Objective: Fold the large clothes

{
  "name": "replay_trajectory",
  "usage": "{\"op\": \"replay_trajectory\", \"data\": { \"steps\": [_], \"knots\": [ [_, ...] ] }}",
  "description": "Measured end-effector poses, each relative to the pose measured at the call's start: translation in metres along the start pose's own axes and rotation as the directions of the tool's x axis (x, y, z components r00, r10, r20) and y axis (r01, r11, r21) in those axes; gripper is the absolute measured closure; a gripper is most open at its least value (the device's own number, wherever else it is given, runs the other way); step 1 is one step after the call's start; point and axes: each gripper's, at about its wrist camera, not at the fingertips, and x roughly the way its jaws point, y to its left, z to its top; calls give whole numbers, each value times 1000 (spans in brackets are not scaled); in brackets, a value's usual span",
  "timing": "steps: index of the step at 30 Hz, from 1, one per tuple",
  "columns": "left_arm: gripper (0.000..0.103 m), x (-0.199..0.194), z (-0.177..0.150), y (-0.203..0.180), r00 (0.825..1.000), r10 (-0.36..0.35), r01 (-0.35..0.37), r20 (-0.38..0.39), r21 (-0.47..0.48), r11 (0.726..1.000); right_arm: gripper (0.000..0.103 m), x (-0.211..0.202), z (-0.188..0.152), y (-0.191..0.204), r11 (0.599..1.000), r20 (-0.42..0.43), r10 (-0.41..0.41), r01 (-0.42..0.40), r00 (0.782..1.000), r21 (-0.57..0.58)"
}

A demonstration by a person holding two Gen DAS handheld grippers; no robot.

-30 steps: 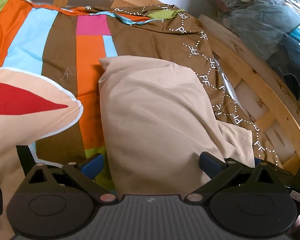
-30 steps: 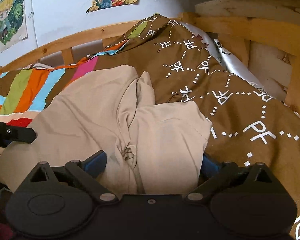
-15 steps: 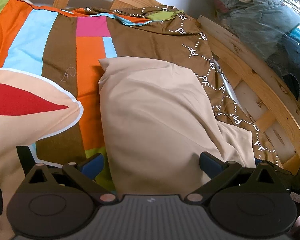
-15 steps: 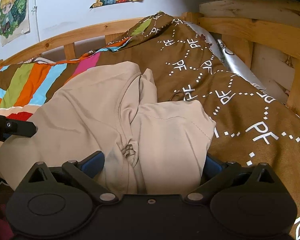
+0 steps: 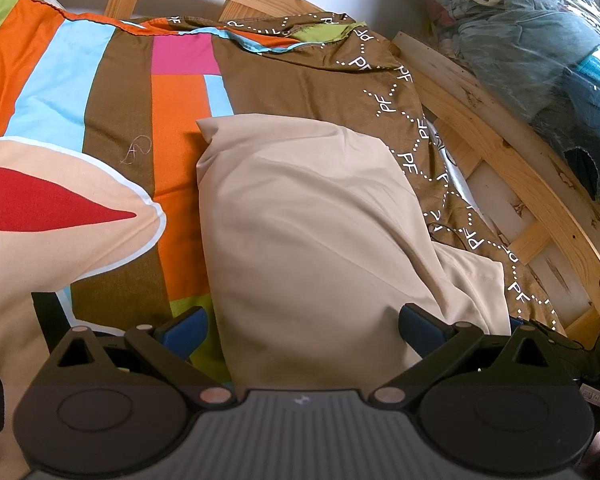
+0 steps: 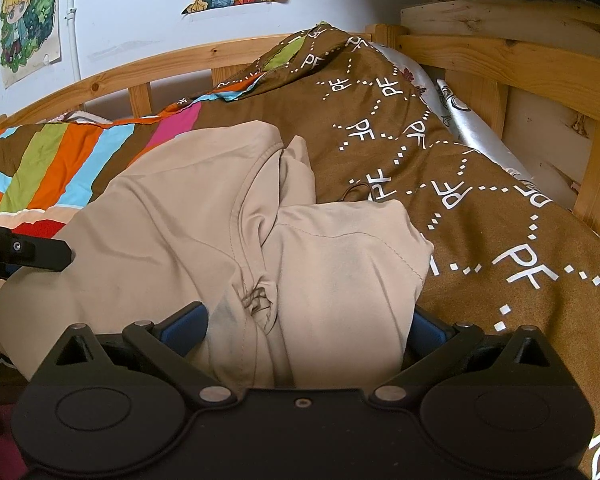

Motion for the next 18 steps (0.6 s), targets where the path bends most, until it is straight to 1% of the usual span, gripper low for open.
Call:
{"op": "replay_trajectory", "data": {
  "steps": [18],
  "knots": [
    [0, 0, 1, -1, 1000, -4, 4, -1, 7, 1000, 1, 0, 0, 1, 1000, -2, -4, 4, 1000, -2]
  ]
}}
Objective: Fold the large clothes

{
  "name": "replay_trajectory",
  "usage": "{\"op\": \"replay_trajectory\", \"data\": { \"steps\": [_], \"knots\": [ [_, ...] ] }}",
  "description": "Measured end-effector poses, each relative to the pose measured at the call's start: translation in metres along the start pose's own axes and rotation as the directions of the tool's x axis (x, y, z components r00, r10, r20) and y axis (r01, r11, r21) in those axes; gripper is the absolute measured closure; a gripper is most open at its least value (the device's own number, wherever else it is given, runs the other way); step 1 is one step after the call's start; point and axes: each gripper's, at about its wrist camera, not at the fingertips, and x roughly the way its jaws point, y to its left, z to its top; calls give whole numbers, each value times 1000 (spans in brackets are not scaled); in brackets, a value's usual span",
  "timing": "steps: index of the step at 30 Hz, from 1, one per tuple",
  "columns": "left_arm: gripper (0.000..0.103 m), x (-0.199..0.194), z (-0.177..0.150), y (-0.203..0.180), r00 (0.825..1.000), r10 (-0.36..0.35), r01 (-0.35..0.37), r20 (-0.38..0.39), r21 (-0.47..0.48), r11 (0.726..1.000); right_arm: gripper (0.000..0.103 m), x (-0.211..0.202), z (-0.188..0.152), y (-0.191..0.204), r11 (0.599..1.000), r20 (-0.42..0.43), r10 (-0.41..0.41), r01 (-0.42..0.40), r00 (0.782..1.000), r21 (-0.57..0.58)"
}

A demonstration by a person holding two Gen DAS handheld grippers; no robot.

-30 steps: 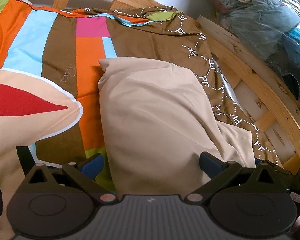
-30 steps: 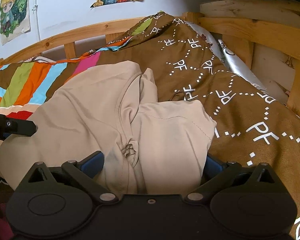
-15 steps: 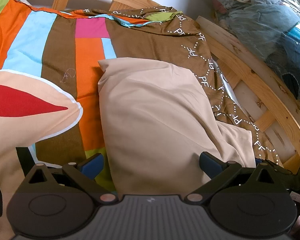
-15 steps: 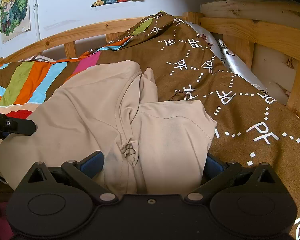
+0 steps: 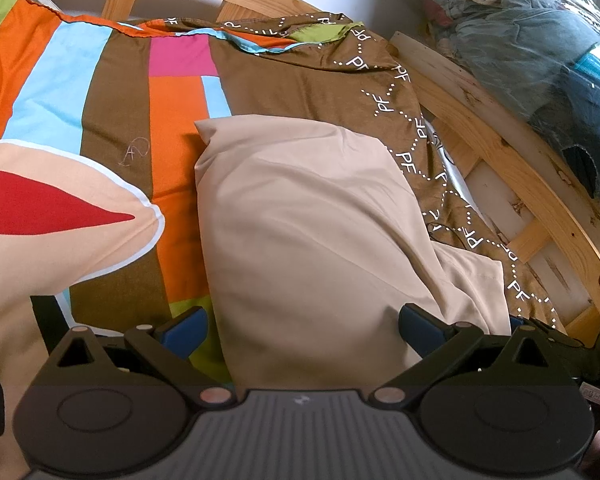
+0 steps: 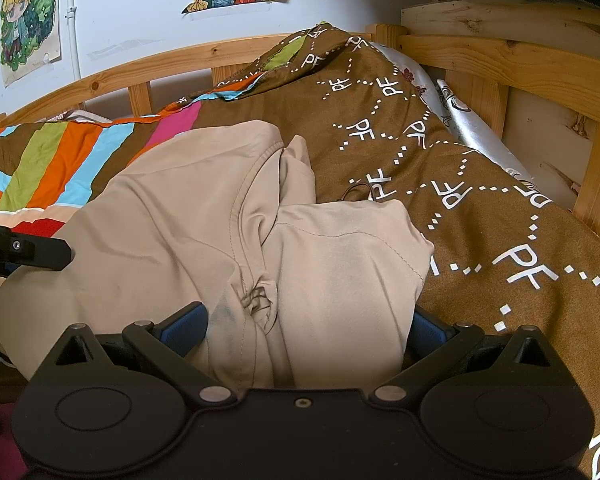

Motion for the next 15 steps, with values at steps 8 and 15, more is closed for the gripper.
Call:
{"op": "replay_trajectory", "data": {
  "steps": [8, 15],
  "knots": [
    [0, 4, 10, 0, 1000, -15, 16, -15, 60, 998, 1, 0, -1, 1, 1000, 3, 0, 0, 1000, 1],
    [1, 21, 39, 32, 998, -50, 49, -39, -17, 999, 1, 1, -2, 0, 1000, 18, 1, -1, 1000, 9]
  ]
}}
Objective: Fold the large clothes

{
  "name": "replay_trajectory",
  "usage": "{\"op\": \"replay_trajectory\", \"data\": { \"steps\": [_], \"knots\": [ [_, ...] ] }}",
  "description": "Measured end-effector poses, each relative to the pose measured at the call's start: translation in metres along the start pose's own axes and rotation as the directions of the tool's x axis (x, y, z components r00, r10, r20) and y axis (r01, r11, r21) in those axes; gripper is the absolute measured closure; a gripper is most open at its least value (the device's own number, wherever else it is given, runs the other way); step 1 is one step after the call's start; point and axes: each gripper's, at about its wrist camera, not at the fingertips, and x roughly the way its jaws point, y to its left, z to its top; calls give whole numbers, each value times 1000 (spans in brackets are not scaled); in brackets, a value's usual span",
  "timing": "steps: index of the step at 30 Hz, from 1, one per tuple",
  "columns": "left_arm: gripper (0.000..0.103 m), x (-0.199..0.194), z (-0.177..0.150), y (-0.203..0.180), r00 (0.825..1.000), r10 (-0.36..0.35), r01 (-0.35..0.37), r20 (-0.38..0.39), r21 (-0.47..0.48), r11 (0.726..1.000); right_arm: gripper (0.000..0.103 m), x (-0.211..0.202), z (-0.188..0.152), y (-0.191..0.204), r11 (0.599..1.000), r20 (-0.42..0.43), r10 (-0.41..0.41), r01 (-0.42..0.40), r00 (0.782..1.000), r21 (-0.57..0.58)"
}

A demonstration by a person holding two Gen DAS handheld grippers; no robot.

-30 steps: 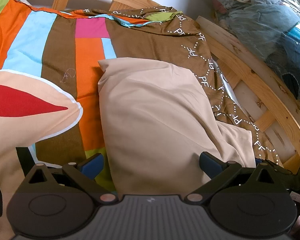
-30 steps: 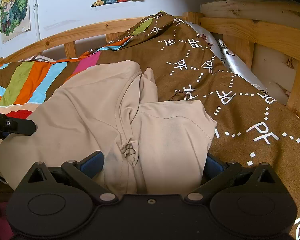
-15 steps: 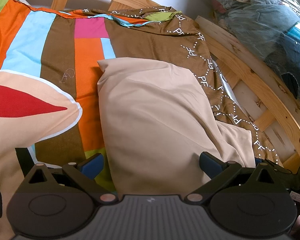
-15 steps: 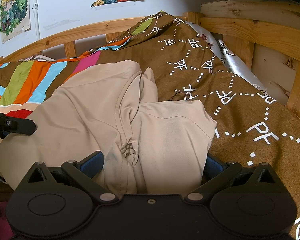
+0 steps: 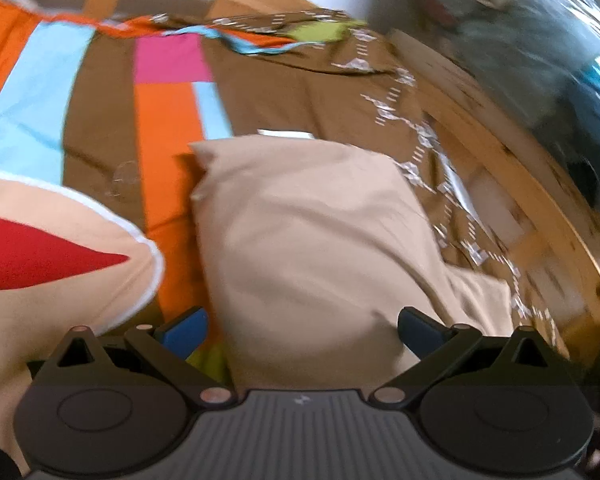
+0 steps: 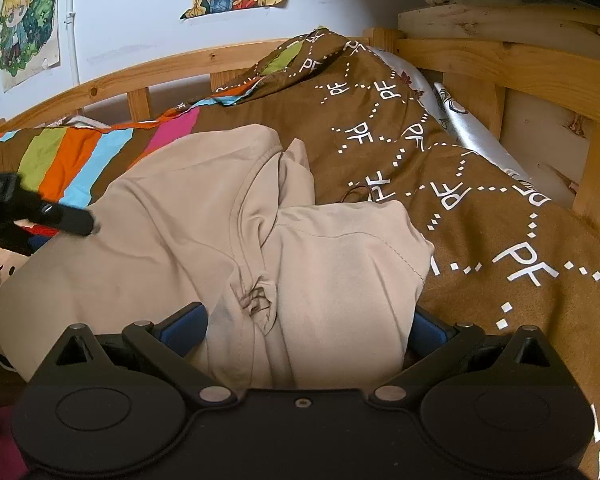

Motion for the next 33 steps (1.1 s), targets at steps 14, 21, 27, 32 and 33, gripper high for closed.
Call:
{"op": "replay_trajectory", "data": {
  "steps": [14, 21, 27, 32, 33],
  "knots": [
    [5, 41, 10, 18, 978, -143, 129, -153, -100, 987, 39, 4, 0, -15, 980, -17, 164, -161, 986, 114],
    [17, 25, 3, -26, 996, -1, 5, -87, 48, 999, 75, -5, 1, -4, 984, -6, 171, -170, 985, 60],
    [22, -9, 0, -35, 1000, -30, 30, -8, 63, 998, 82, -34, 11, 11, 969, 119, 231, -239, 966, 55],
    [23, -40, 17, -24, 997, -26, 20, 77, 80, 997, 82, -31, 40, 52, 959, 194, 284, -277, 939, -61],
    [23, -46, 25, -19, 995, -11, 4, 96, 82, 997, 82, -24, 49, 60, 955, 207, 295, -290, 933, -58]
  ]
}}
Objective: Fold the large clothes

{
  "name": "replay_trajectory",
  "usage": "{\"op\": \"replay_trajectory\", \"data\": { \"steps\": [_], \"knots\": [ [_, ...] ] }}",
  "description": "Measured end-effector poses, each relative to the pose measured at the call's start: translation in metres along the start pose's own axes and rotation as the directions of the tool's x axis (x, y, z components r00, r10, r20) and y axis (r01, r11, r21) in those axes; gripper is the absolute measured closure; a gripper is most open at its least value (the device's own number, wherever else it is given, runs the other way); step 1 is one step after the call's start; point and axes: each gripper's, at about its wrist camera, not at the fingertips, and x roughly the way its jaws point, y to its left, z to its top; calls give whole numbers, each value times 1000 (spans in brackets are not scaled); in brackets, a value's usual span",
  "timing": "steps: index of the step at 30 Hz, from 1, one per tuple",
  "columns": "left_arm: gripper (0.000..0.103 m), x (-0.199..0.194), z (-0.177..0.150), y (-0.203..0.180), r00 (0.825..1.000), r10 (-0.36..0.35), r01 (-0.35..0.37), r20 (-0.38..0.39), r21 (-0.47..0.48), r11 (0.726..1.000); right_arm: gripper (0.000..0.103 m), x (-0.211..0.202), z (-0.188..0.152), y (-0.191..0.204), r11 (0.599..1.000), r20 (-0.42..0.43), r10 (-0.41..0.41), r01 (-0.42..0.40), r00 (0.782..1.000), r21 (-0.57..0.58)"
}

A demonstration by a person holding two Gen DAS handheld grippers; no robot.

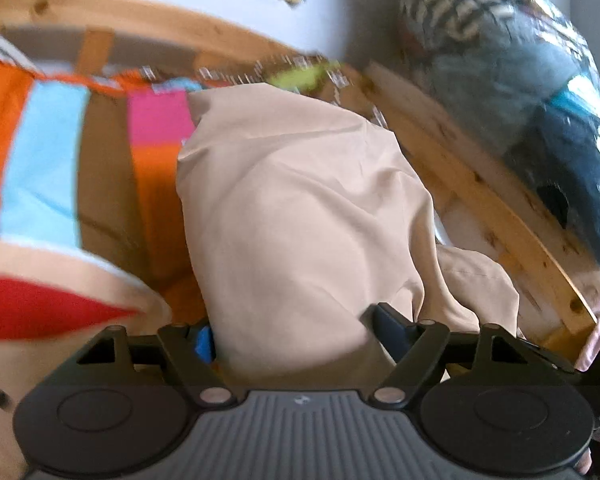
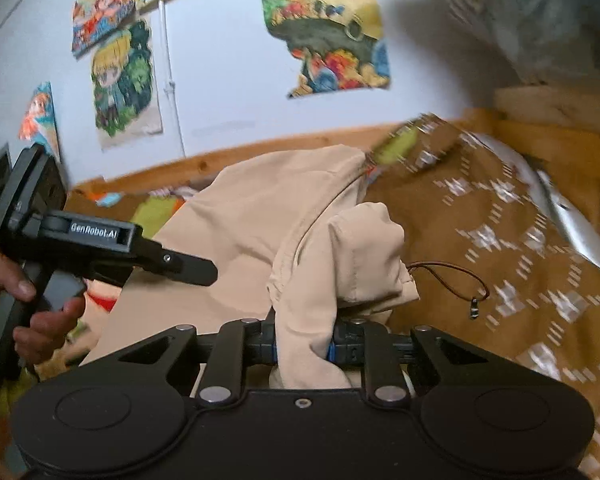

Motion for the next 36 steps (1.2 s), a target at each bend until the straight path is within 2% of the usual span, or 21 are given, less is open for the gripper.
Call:
{"op": "replay_trajectory", "data": {
  "steps": [4, 6, 7, 8, 10, 12, 13, 15, 17, 21, 25, 32, 36],
  "knots": [
    [23, -22, 37, 26, 995, 65, -66, 70, 10, 998, 82, 44, 29, 27, 999, 70, 28, -26, 997, -39],
    [22, -31, 54, 41, 989, 113, -115, 101, 23, 993, 78, 72, 38, 36, 999, 77, 34, -32, 996, -26],
    [21, -33, 61, 50, 984, 141, -145, 107, 27, 989, 71, 92, 40, 37, 1000, 61, 31, -31, 998, -8],
    [20, -31, 65, 58, 979, 174, -178, 105, 26, 984, 60, 108, 40, 38, 1000, 38, 13, -13, 999, 3],
    [19, -18, 69, 77, 964, 260, -261, 60, 11, 965, 49, 140, 30, 37, 998, -39, -54, 55, 998, 16],
    [19, 0, 63, 99, 942, 333, -334, -39, -14, 943, 46, 161, 17, 30, 994, -108, -104, 107, 989, 20],
    [18, 6, 56, 109, 935, 352, -353, -42, -25, 935, 38, 164, 13, 27, 992, -118, -116, 120, 986, 28],
    [14, 4, 45, 119, 938, 346, -343, 30, -86, 935, 28, 162, 5, 18, 989, -112, -129, 135, 985, 55],
    [11, 5, 42, 121, 943, 331, -324, 31, -139, 936, 21, 157, 4, 12, 986, -101, -151, 157, 983, 63],
    [6, 7, 42, 112, 934, 358, -353, 21, -113, 929, 18, 147, 7, 5, 984, -88, -164, 169, 983, 56],
    [2, -5, 33, 96, 920, 390, -384, 25, -127, 914, 10, 125, 11, 8, 987, -42, -156, 158, 987, 40],
    [1, -45, 6, 56, 904, 422, -409, 76, -142, 901, 1, 80, 18, 19, 995, 39, -101, 100, 994, 12],
    [1, -72, -13, 27, 897, 425, -413, 119, -115, 904, 1, 46, 20, 28, 997, 86, -79, 80, 993, -1]
  ]
}}
